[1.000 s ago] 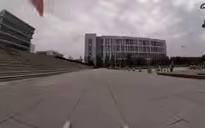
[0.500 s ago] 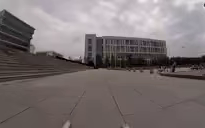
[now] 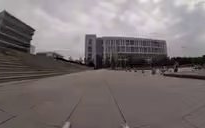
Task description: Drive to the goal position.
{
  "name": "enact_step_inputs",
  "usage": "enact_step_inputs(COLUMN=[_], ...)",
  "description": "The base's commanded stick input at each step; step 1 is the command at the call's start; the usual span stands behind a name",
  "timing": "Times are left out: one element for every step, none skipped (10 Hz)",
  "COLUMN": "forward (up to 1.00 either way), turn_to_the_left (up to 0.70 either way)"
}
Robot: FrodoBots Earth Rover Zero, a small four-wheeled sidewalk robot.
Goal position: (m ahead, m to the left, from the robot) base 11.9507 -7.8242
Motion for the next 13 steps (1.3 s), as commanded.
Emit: enact_step_inputs(forward=[0.70, 0.70, 0.70, 0.70, 0.70, 0.70, 0.70, 0.70, 0.70, 0.70, 0.70, 0.70, 0.70], turn_to_the_left=[-0.01, -0.01, 0.00, 0.00, 0.00, 0.00, 0.00, 0.00, 0.00, 0.00, 0.00, -0.02, -0.01])
